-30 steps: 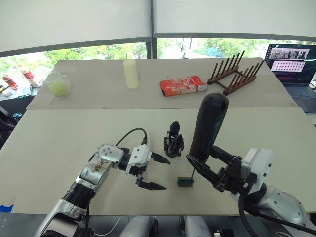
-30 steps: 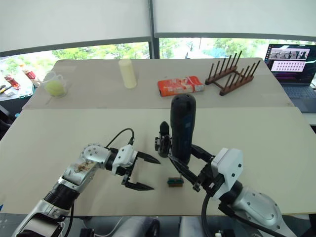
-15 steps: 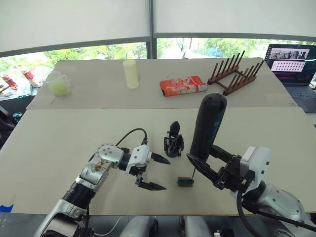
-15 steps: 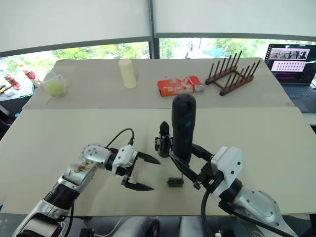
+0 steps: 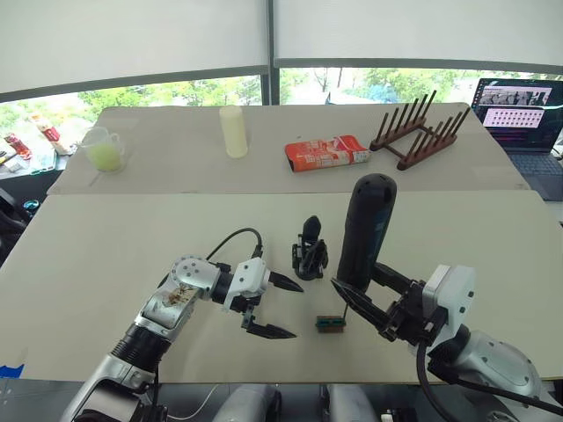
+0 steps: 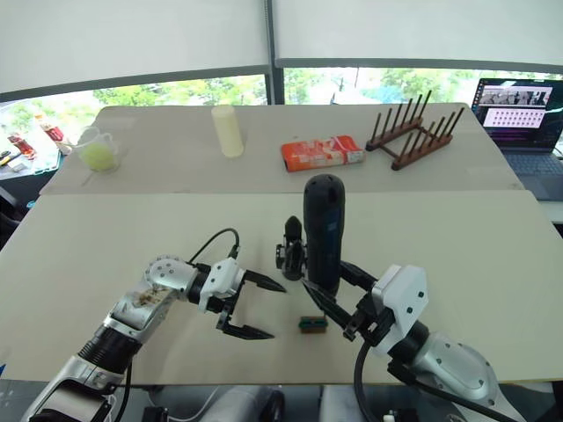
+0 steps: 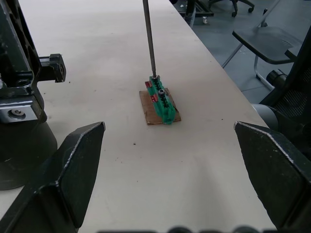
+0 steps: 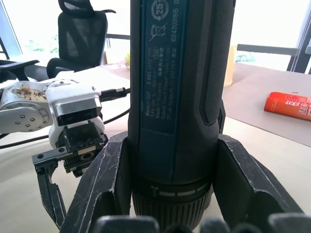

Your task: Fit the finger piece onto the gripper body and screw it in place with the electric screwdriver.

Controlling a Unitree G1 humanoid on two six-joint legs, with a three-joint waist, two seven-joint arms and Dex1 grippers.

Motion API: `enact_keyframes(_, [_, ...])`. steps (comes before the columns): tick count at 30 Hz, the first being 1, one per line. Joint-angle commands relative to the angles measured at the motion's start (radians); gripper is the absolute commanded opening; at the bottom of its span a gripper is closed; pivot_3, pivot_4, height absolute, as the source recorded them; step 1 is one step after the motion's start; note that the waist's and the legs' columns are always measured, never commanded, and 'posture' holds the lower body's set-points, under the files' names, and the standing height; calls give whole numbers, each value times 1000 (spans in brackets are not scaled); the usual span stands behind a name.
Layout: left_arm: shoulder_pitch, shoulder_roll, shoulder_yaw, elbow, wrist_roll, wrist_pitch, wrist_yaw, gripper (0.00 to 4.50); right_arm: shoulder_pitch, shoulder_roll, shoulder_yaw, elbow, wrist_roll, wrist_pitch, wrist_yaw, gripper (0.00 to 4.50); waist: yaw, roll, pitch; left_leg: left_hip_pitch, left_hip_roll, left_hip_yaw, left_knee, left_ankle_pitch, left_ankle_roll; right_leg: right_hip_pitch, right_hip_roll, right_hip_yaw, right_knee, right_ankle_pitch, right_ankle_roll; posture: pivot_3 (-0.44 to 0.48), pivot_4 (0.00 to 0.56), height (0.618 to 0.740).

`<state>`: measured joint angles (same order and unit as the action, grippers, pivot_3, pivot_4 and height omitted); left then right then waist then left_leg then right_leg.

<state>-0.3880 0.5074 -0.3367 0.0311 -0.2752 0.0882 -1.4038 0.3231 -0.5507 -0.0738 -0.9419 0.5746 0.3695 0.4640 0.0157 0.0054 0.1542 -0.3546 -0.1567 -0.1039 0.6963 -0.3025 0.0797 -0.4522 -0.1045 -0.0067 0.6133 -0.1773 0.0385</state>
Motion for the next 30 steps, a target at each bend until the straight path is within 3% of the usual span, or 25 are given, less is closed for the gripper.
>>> enact_keyframes(1, [-13,-3,1,-6,2,-17,2,4500,-1,4,-28,-32,15,-40,20,1914,0,0,0,0,0,0,0,0,0,0,0,0,0,0,0,0,150,740])
enact_keyframes(9, [-12,-2,1,-6,3,-20,3,4500,-6,12,-37,-26,9,-50,39,1914,0,0,0,0,0,0,0,0,0,0,0,0,0,0,0,0,150,740])
enact_keyframes(14, [-9,10,14,-5,-2,-15,3,4500,-46,-25,-88,-99,109,5,-4,1914,0,0,0,0,0,0,0,0,0,0,0,0,0,0,0,0,150,740])
enact_keyframes(21, [21,40,46,-33,-22,7,26,4500,-125,-246,-170,-105,391,-19,-50,1914,0,0,0,0,0,0,0,0,0,1,0,0,-1,0,0,0,150,740])
enact_keyframes(24, [36,50,63,-49,-36,24,40,4500,-186,-330,-202,-105,517,-2,-87,1914,0,-1,1,0,0,0,0,0,0,1,-1,0,-1,0,0,0,150,740])
enact_keyframes(30, [82,77,121,-109,-67,76,92,4500,-490,-407,-163,82,690,98,-16,1914,1,-3,1,0,2,0,0,0,1,2,-3,-1,-3,0,0,0,150,740])
